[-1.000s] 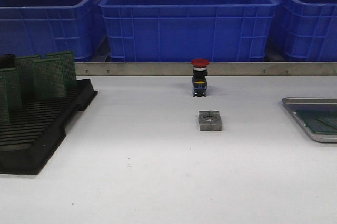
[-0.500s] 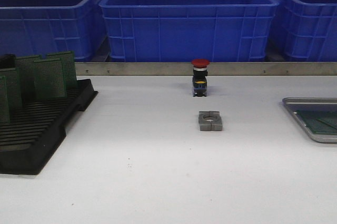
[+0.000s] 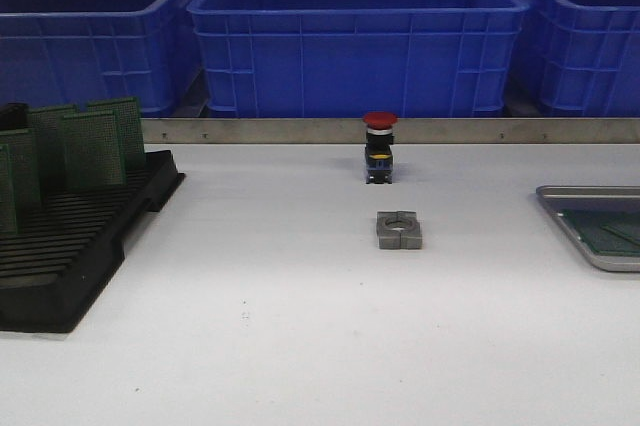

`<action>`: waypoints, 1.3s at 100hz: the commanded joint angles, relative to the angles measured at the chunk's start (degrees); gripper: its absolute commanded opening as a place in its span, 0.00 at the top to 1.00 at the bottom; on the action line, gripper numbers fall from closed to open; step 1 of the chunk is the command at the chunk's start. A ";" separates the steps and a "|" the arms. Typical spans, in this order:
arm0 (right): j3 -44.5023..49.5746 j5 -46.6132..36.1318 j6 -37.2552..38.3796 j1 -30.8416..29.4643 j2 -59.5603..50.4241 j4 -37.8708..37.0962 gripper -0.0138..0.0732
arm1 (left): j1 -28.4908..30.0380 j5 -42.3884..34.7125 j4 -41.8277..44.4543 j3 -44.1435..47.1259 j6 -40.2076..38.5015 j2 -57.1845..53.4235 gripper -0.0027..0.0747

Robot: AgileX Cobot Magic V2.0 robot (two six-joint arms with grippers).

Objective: Place circuit board on tray

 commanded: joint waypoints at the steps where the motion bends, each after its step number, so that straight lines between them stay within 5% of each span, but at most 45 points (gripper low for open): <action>1: -1.41 -1.13 -0.27 0.02 0.69 1.59 0.91 | 0.23 -3.29 0.16 2.86 -0.61 -1.87 0.99; 130: -1.36 -0.50 -0.27 0.02 0.69 1.59 0.91 | 1.91 -1.67 0.16 2.77 -0.61 -1.87 0.99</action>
